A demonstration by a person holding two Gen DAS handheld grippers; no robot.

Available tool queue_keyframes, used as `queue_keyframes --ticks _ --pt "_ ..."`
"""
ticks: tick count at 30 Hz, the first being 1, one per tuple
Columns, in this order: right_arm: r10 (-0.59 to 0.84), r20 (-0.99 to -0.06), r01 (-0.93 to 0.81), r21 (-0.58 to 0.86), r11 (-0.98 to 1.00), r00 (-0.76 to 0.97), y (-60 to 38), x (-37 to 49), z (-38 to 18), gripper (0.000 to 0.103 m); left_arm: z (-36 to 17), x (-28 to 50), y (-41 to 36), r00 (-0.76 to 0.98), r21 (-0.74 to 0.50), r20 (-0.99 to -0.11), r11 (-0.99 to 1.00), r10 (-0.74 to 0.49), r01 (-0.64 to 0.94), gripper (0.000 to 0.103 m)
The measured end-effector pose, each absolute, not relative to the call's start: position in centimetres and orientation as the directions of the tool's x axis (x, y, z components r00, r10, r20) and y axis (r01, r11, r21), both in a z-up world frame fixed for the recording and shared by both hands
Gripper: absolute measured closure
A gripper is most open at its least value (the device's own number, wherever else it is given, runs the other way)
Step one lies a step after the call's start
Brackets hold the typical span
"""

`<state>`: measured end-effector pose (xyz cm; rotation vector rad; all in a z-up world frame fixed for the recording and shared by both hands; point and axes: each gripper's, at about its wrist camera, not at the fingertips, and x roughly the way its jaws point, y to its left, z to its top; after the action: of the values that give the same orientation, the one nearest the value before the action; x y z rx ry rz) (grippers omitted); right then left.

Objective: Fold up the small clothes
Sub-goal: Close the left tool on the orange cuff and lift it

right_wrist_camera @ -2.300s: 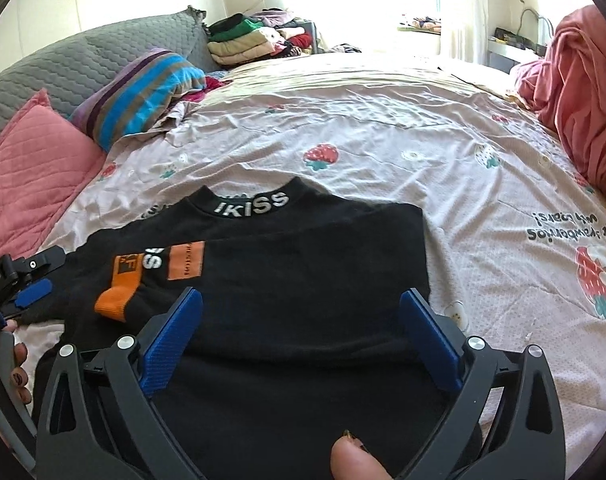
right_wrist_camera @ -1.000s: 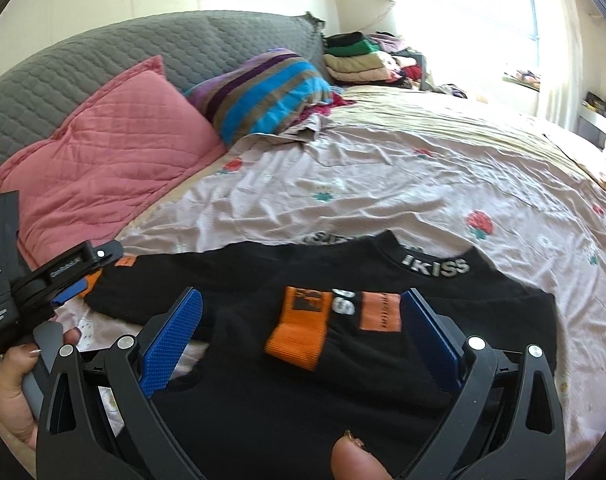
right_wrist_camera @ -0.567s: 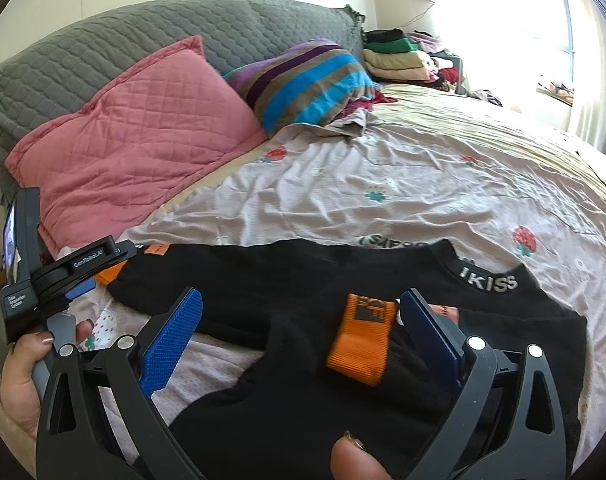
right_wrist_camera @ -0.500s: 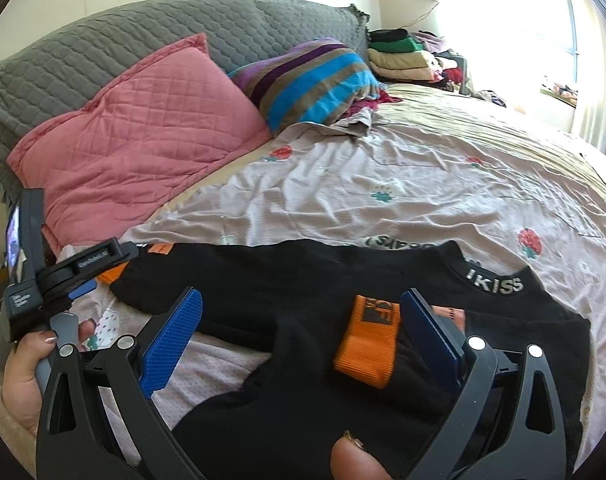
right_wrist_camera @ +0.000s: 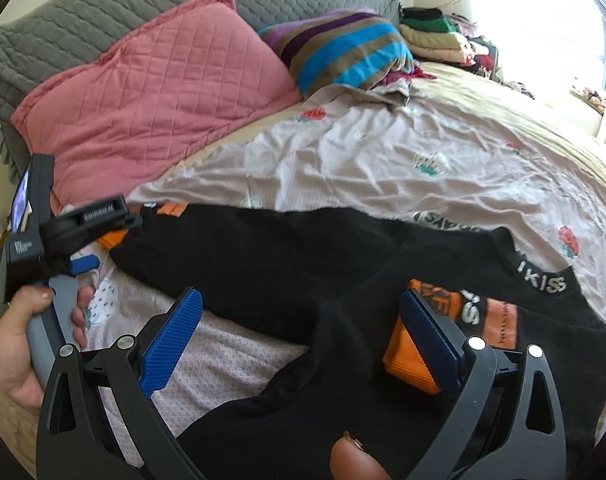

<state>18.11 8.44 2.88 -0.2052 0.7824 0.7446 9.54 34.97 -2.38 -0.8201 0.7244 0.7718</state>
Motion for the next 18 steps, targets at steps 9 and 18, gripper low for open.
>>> queue_keyframes --ticks 9,18 --pt "0.529 -0.710 -0.640 0.143 0.755 0.465 7.2 18.2 1.9 0.005 -3.8 10.1 36.0 0.593 -0.488 -0.755 0.364 0.279 -0.793 0.064" --pt "0.498 -0.709 -0.576 0.158 0.802 0.499 4.2 18.8 1.7 0.005 -1.9 9.7 35.5 0.685 -0.560 -0.680 0.417 0.262 -0.716 0.094"
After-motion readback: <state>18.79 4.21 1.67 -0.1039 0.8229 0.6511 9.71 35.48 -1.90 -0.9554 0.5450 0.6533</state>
